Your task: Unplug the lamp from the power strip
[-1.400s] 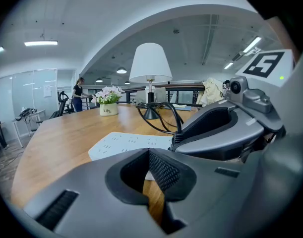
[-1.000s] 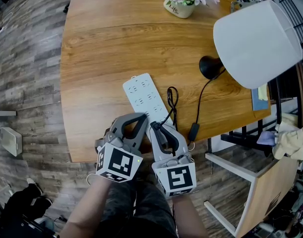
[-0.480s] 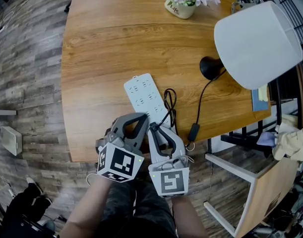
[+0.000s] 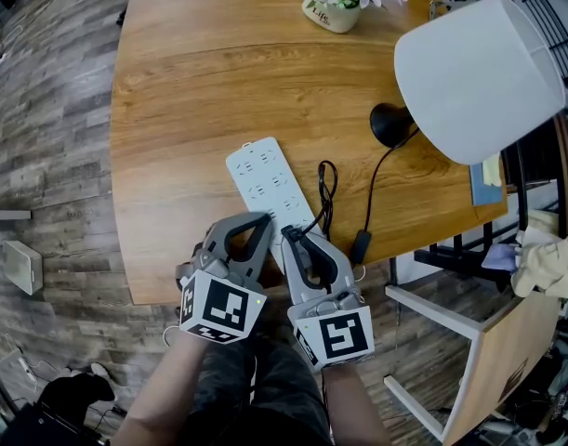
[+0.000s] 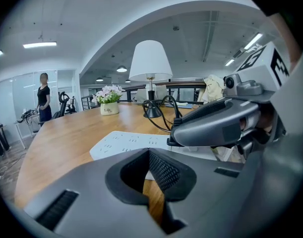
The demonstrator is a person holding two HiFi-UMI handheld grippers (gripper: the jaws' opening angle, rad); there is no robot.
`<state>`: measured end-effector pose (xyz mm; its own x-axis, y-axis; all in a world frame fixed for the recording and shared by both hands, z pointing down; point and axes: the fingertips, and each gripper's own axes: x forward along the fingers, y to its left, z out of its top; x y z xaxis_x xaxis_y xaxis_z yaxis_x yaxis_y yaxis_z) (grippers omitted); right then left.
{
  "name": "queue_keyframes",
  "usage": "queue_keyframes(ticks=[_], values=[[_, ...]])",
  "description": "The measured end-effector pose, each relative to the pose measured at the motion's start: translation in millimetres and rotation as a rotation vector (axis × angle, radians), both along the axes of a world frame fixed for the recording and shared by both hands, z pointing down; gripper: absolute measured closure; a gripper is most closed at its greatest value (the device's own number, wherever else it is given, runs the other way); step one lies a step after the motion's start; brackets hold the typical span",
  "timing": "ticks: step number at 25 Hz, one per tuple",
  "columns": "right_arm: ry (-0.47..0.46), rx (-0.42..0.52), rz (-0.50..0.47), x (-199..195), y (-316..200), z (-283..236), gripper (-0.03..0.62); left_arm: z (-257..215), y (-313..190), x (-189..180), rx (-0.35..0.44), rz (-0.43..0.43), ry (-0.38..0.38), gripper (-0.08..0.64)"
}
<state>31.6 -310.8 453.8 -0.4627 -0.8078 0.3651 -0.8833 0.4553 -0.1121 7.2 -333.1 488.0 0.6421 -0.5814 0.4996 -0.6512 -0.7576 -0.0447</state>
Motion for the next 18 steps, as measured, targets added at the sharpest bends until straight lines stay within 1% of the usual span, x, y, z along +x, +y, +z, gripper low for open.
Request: queue_keyframes(ticks=[3,11,15,18], values=[[0.036,0.006,-0.029,-4,0,1,0.525,0,0,0,-0.001,0.0,-0.001,0.563],[0.036,-0.004,-0.029,-2,0,2,0.524,0,-1,0,-0.005,0.002,-0.004,0.563],[0.038,-0.007,0.001,6,-1,2,0.523,-2,-1,0,0.004,0.009,-0.006,0.565],[0.056,0.0,0.038,19,-3,0,0.523,-7,-2,0,0.007,0.006,0.019,0.563]])
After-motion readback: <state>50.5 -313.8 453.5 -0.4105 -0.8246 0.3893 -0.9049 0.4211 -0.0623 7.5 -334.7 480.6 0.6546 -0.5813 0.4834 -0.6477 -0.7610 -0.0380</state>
